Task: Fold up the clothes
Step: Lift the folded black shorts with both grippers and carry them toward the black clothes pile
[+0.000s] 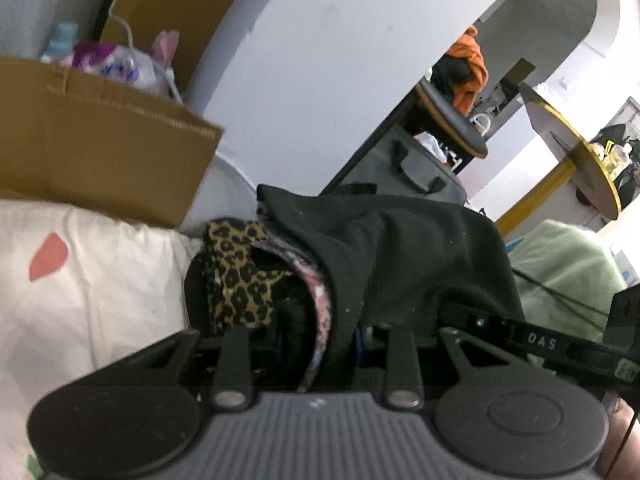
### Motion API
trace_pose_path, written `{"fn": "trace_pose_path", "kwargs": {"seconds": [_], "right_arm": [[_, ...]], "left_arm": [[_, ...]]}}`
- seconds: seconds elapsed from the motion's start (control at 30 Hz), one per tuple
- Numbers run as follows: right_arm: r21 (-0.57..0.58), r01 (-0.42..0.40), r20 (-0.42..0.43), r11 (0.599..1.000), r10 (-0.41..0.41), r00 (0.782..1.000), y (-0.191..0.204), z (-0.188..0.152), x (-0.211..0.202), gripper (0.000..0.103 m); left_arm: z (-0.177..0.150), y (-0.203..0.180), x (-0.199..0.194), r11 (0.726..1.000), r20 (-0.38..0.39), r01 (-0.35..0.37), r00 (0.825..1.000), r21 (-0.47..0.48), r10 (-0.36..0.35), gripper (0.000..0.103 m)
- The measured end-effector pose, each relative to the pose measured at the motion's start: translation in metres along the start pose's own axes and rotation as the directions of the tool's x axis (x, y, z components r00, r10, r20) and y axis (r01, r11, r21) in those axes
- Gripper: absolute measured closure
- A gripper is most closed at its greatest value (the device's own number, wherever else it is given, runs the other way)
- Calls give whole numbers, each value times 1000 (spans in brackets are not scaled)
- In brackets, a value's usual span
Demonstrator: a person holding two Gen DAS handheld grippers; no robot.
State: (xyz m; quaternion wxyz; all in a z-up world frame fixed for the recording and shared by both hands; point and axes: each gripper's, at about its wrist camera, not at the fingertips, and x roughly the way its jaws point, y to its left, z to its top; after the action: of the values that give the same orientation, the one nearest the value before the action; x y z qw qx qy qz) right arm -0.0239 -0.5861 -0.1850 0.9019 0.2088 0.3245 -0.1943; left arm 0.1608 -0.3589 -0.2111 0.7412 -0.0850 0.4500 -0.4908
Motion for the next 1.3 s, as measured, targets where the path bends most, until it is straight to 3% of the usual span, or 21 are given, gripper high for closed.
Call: {"fn": "trace_pose_path", "kwargs": {"seconds": [0.3,0.7,1.3], "right_arm": [[-37,56,-17,998,-57,998,-18,-11,35,96],[-53,135,-6,989,-135,991,-37,-10,62,96],[2,131,-4,991,-131,991,-69,-9,102,95]], "left_arm": [[-21,28,48,997,-3,60,998,-57,-60,71],[-24,43,94,984,17,147,989,-104,-146,71],[-16,61,133,983,5,149,989,-107,-149,71]]}}
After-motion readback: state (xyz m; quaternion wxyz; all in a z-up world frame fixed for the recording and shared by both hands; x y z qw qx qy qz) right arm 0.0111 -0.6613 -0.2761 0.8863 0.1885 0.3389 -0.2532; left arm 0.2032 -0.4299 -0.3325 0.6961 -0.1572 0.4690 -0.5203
